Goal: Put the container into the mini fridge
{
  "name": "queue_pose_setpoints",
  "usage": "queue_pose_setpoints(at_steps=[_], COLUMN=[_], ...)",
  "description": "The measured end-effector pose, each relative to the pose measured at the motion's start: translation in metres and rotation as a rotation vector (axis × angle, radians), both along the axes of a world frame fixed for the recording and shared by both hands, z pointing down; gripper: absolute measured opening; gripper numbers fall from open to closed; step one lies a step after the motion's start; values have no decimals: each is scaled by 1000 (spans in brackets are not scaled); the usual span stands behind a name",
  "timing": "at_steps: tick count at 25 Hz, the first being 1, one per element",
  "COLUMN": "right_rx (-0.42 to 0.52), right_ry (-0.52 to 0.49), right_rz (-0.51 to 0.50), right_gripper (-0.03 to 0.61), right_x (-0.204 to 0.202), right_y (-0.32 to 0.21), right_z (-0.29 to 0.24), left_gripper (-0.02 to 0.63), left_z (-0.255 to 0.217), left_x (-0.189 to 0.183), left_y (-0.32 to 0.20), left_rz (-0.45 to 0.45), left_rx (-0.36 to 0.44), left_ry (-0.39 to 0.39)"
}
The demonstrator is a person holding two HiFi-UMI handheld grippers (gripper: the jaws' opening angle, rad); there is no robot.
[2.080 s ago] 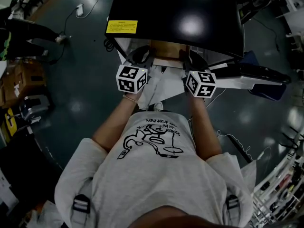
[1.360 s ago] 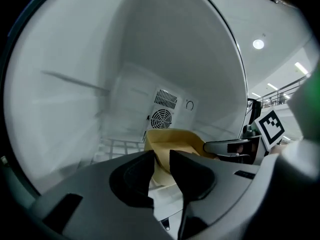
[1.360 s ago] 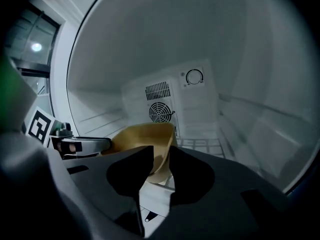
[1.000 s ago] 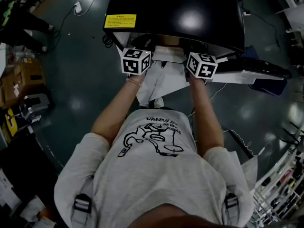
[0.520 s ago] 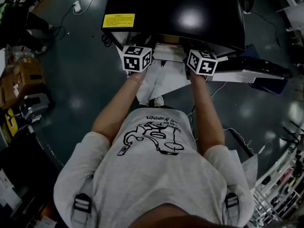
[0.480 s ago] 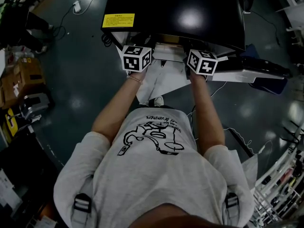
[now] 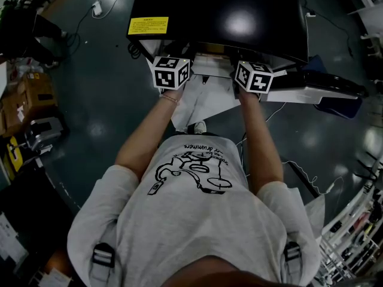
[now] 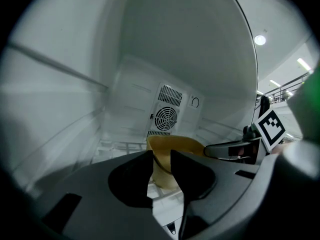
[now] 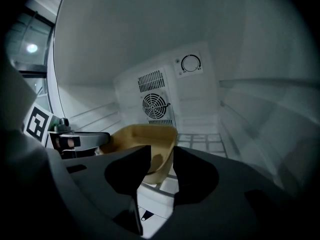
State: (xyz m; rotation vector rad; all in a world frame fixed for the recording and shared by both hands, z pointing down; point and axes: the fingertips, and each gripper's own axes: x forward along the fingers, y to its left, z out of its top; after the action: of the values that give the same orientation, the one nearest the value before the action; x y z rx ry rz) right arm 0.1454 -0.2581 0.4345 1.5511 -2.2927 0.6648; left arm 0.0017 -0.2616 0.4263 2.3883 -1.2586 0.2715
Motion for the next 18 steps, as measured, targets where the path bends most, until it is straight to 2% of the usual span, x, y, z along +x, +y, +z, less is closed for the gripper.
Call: queue_pose_setpoints(at_steps=[7,18], right_rx=[10,91], right_ry=[12,29], right_rz=[10,-28], right_gripper=[138,137], right_x=[2,-6], right_y=[1,15], right_z=[-4,-31], left_gripper=[120,120], left_z=[0,-20], left_x=[-1,-8], left_y=[0,7], left_rz=[-3,-16], left_rx=[3,52], left_ry=[-1,18])
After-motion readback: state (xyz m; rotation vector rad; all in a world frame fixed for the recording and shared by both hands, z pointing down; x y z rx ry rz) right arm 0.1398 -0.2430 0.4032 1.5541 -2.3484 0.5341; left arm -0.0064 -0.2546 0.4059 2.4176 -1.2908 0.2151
